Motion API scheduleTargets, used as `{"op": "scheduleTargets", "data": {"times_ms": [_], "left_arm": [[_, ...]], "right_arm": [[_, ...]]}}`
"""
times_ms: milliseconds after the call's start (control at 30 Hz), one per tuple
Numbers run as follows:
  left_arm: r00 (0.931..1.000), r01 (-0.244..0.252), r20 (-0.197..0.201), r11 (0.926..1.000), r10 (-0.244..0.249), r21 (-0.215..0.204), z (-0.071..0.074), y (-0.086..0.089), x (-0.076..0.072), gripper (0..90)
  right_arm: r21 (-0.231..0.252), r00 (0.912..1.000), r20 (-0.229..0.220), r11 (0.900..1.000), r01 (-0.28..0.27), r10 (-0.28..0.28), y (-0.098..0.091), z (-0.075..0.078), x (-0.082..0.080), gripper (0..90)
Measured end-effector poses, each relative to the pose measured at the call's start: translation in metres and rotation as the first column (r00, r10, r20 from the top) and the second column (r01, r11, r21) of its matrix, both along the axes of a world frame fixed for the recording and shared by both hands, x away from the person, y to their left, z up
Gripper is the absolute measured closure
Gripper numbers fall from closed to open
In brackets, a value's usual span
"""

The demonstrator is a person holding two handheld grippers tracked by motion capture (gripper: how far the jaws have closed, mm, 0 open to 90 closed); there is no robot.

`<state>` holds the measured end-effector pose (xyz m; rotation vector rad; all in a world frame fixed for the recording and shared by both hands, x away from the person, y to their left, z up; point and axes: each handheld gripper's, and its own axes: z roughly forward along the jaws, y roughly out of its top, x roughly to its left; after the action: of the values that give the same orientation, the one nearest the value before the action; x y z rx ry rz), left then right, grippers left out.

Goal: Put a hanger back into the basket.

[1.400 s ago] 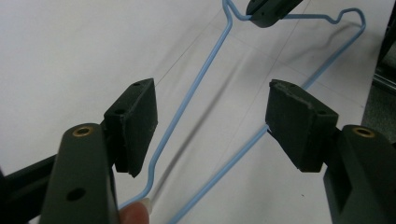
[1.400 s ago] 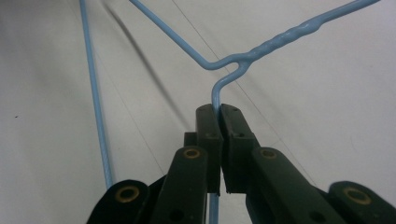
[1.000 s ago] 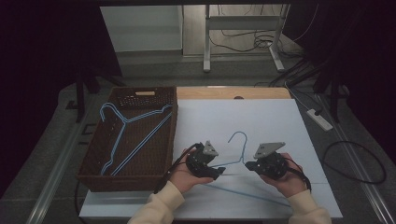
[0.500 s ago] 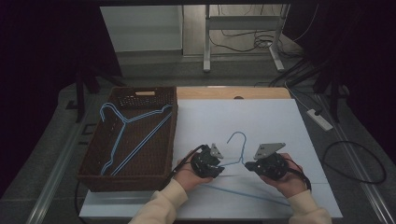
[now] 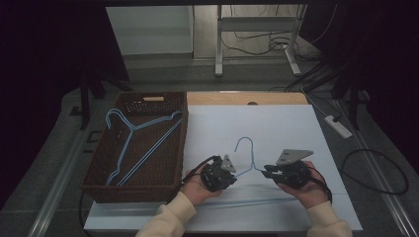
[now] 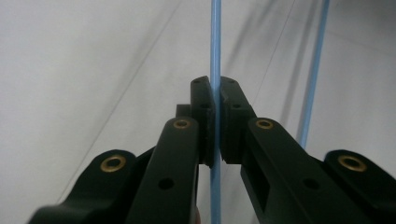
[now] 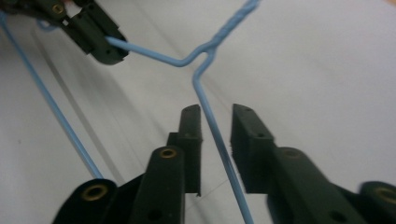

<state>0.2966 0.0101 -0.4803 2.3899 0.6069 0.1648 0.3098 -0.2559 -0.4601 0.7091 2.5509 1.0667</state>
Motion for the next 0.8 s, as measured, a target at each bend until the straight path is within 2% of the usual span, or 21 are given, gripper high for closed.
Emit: {"op": "scheduleTargets", "data": {"times_ms": [100,167,267,333,433,567,600,633,700,733,767,800], "left_arm": [[0.9999,-0.011,0.007,0.9995,0.012,-0.03,0.006,0.004,-0.003,86.1],[0.9997,-0.022,0.008,0.998,0.022,-0.059,0.011,0.007,-0.006,86.1],[0.9986,-0.046,0.02,0.9941,0.049,-0.098,0.019,0.012,-0.01,86.2],[0.9974,-0.066,0.02,0.9887,0.069,-0.135,0.025,0.018,-0.013,86.3],[0.9965,-0.077,0.02,0.9844,0.082,-0.158,0.029,0.023,-0.014,86.4],[0.9925,-0.115,0.015,0.9679,0.122,-0.223,0.04,0.036,-0.018,86.5],[0.9925,-0.115,0.015,0.9679,0.122,-0.223,0.04,0.036,-0.018,86.5],[0.991,-0.125,0.013,0.9602,0.133,-0.25,0.044,0.041,-0.02,86.5],[0.9894,-0.136,0.011,0.9498,0.145,-0.282,0.05,0.048,-0.021,86.5],[0.9886,-0.14,0.011,0.9461,0.15,-0.292,0.052,0.049,-0.022,86.5],[0.9886,-0.14,0.011,0.9461,0.15,-0.292,0.052,0.049,-0.022,86.5],[0.9867,-0.149,0.014,0.9364,0.162,-0.318,0.057,0.055,-0.023,86.5]], "right_arm": [[0.058,0.9988,0.029,0.9976,0.037,-0.039,-0.007,0.003,-0.001,60.2],[0.089,0.9973,0.043,0.9945,0.055,-0.059,-0.01,0.005,-0.002,57.5],[0.147,0.9934,0.063,0.9853,0.086,-0.096,-0.018,0.01,-0.005,52.3],[0.173,0.991,0.062,0.9791,0.106,-0.119,-0.023,0.011,-0.006,50.8],[0.194,0.9873,0.058,0.9717,0.134,-0.148,-0.031,0.011,-0.008,49.4],[0.21,0.9839,0.06,0.9657,0.153,-0.169,-0.038,0.01,-0.009,47.9],[0.216,0.9836,0.056,0.9639,0.156,-0.172,-0.04,0.009,-0.01,47.5],[0.22,0.9829,0.055,0.9625,0.159,-0.175,-0.041,0.009,-0.01,47.2],[0.225,0.9826,0.053,0.9608,0.162,-0.178,-0.042,0.008,-0.01,46.6],[0.222,0.9822,0.052,0.961,0.165,-0.181,-0.042,0.008,-0.011,46.3],[0.22,0.9822,0.05,0.9613,0.166,-0.181,-0.043,0.007,-0.011,46.1],[0.224,0.9828,0.046,0.9605,0.165,-0.179,-0.043,0.006,-0.011,45.7]]}}
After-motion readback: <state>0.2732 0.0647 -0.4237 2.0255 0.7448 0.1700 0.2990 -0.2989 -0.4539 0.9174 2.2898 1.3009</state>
